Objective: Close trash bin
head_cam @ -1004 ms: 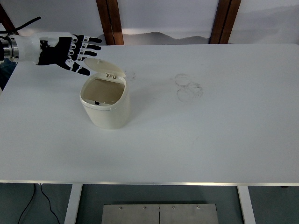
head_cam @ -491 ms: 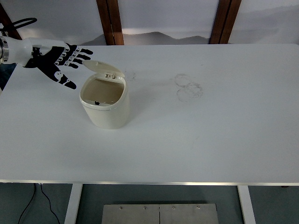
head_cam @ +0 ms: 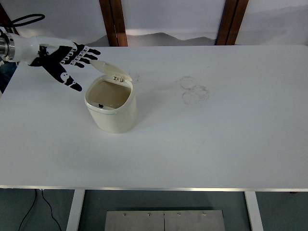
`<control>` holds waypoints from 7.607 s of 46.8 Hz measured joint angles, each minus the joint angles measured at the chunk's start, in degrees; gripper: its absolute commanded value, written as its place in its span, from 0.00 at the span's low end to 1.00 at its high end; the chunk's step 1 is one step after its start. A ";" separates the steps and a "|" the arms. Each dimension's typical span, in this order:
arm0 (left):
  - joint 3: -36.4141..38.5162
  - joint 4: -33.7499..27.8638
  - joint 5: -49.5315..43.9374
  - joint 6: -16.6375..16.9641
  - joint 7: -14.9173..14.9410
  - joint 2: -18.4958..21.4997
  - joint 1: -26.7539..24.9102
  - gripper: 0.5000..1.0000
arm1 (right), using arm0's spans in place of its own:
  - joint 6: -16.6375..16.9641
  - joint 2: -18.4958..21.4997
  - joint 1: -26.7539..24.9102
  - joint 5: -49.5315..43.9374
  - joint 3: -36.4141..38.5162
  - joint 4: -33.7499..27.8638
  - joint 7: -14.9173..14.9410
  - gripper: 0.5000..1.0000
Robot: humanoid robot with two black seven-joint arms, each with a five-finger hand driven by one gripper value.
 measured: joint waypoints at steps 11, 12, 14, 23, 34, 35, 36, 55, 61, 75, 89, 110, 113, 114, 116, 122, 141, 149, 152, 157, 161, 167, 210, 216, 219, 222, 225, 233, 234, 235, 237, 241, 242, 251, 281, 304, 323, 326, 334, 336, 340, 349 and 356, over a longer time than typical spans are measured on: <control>0.55 0.09 -0.03 0.00 1.64 0.22 -1.17 1.00 | 0.00 0.00 0.00 0.00 0.00 -0.03 0.01 0.99; 0.55 0.09 -0.03 0.00 1.66 0.23 -1.20 1.00 | 0.00 0.00 0.00 0.00 0.00 -0.03 0.01 0.99; 0.60 0.09 -0.03 0.00 1.73 0.36 -1.27 1.00 | 0.00 0.00 0.00 0.00 0.00 -0.03 0.01 0.99; 1.63 0.09 -0.05 0.00 2.55 0.42 -1.65 1.00 | 0.00 0.00 0.08 0.00 0.00 0.00 0.01 0.99; 1.94 0.09 2.25 0.00 2.97 -0.20 -2.26 1.00 | 0.00 0.00 0.02 0.00 0.00 -0.02 0.01 0.99; 1.94 0.09 2.39 0.00 2.98 -0.35 -2.38 1.00 | 0.00 0.00 0.01 0.00 0.00 -0.01 0.00 0.99; 1.94 0.09 2.49 0.00 2.98 -0.41 -2.46 1.00 | 0.00 0.00 0.01 0.00 0.00 0.00 0.01 0.99; 1.94 0.02 6.89 0.00 3.00 -1.58 -3.00 1.00 | 0.00 0.00 0.01 0.00 0.00 -0.01 -0.01 0.99; 1.94 0.01 6.95 0.00 3.00 -1.58 -4.07 1.00 | 0.00 0.00 0.00 0.00 0.00 -0.03 -0.01 0.99; 1.94 0.16 6.90 0.00 3.00 -0.66 -6.15 1.00 | 0.00 0.00 0.18 0.00 -0.09 0.01 -0.08 0.99; 1.94 2.34 7.18 0.00 3.00 -3.94 -7.57 1.00 | 0.00 0.00 0.10 0.00 0.00 -0.03 -0.08 0.99; 1.94 3.81 7.25 0.00 2.99 -8.54 -7.65 1.00 | 0.00 0.00 -0.01 0.00 0.05 0.01 0.09 0.99; 1.94 3.65 7.16 0.00 2.99 -8.54 -7.66 1.00 | 0.00 0.00 0.00 0.00 0.02 -0.01 0.10 0.99; 1.94 3.60 7.14 0.00 2.99 -8.54 -7.66 1.00 | 0.00 0.00 0.00 0.00 0.01 0.00 0.10 0.99; 1.94 3.41 7.12 0.00 2.99 -8.54 -7.75 1.00 | 0.00 0.00 0.00 0.00 0.01 -0.03 0.09 0.99; 1.94 2.97 7.08 0.00 2.99 -8.54 -7.96 1.00 | 0.00 0.00 0.00 0.00 0.00 -0.04 0.03 0.99; 1.97 0.13 7.16 0.00 2.99 -10.85 -7.59 1.00 | 0.00 0.00 0.09 0.00 -0.01 -0.05 -0.01 0.99; 2.03 -4.27 7.17 0.00 4.23 -10.48 -7.30 1.00 | 0.00 0.00 0.09 0.00 -0.01 -0.04 -0.01 0.99; 2.03 -5.25 7.17 0.00 4.80 -10.09 -7.29 1.00 | 0.00 0.00 0.09 0.00 -0.01 -0.03 -0.01 0.99; 2.03 -6.14 7.17 0.00 4.96 -9.59 -7.29 1.00 | 0.00 0.00 0.09 0.00 0.00 -0.04 -0.01 0.99; 2.15 -7.63 7.17 0.00 5.01 -8.02 -7.15 1.00 | 0.00 0.00 0.09 0.00 0.00 -0.05 -0.01 0.99; 2.54 -10.21 7.05 0.00 5.02 -5.80 -5.67 1.00 | 0.00 0.00 0.18 0.00 -0.04 -0.01 -0.01 0.99; 2.51 -18.08 5.10 0.00 4.99 1.64 -3.28 1.00 | 0.00 0.00 0.27 0.00 -0.04 0.03 -0.09 0.99; 2.51 -18.87 4.90 0.00 5.00 3.26 -2.52 1.00 | 0.00 0.00 0.26 0.00 -0.08 0.03 -0.09 0.99; 2.51 -18.91 4.88 0.00 5.00 3.51 -2.07 1.00 | 0.00 0.00 0.26 0.00 -0.08 0.03 -0.10 0.99; 2.51 -18.91 4.88 0.00 5.00 3.82 -1.37 1.00 | 0.00 0.00 0.27 0.00 -0.08 0.03 -0.09 0.99; 2.50 -18.92 4.88 0.00 5.00 3.92 -1.20 1.00 | 0.00 0.00 0.26 0.00 -0.08 0.03 -0.10 0.99; 2.50 -18.82 4.88 0.00 5.00 3.94 -0.67 1.00 | 0.00 0.00 0.26 0.00 -0.04 0.03 -0.09 0.99; 2.50 -18.82 4.88 0.00 5.00 3.95 -0.53 1.00 | 0.00 0.00 0.26 0.00 -0.04 0.03 -0.09 0.99; 2.51 -18.82 4.88 0.00 5.00 3.98 -0.42 1.00 | 0.00 0.00 0.26 0.00 -0.04 0.03 -0.09 0.99; 2.50 -18.81 4.88 0.00 5.01 4.02 -0.15 1.00 | 0.00 0.00 0.25 0.00 -0.03 0.03 -0.09 0.99; 2.50 -18.75 4.88 0.00 5.02 4.03 0.04 1.00 | 0.00 0.00 0.23 0.00 -0.02 0.03 -0.09 0.99; 2.50 -18.74 4.88 0.00 5.02 4.03 0.07 1.00 | 0.00 0.00 0.21 0.00 -0.01 0.03 -0.09 0.99; 2.46 -18.67 4.82 0.00 5.02 4.03 0.27 1.00 | 0.00 0.00 0.17 0.00 -0.01 0.02 -0.09 0.99; 2.46 -18.02 4.83 0.00 5.02 4.12 0.98 1.00 | 0.00 0.00 0.18 0.00 -0.06 0.02 -0.09 0.99; 2.41 -17.91 4.79 0.01 4.98 4.30 1.84 1.00 | 0.00 0.00 0.17 0.00 -0.03 0.02 -0.09 0.99; 2.50 -16.70 4.10 0.00 5.01 5.54 3.19 1.00 | 0.00 0.00 0.17 0.00 -0.08 0.03 -0.09 0.99; 2.49 -16.63 4.09 0.00 5.01 5.54 3.29 1.00 | 0.00 0.00 0.14 0.00 -0.08 0.03 -0.09 0.99; 2.48 -16.61 4.10 0.00 5.01 5.53 3.35 1.00 | 0.00 0.00 0.09 0.00 -0.04 0.03 -0.09 0.99; 2.47 -16.61 4.10 0.00 5.01 5.53 3.36 1.00 | 0.00 0.00 0.09 0.00 -0.05 0.03 -0.09 0.99; 2.32 -16.61 4.09 0.00 5.01 5.51 3.33 1.00 | 0.00 0.00 0.09 0.00 -0.08 0.03 -0.09 0.99; 2.24 -15.19 1.57 -0.06 5.09 5.25 2.73 1.00 | 0.00 0.00 0.09 0.00 -0.09 0.03 -0.09 0.99; 2.11 -14.48 1.11 -0.05 5.06 5.17 1.94 1.00 | 0.00 0.00 0.09 0.00 -0.09 0.03 -0.09 0.99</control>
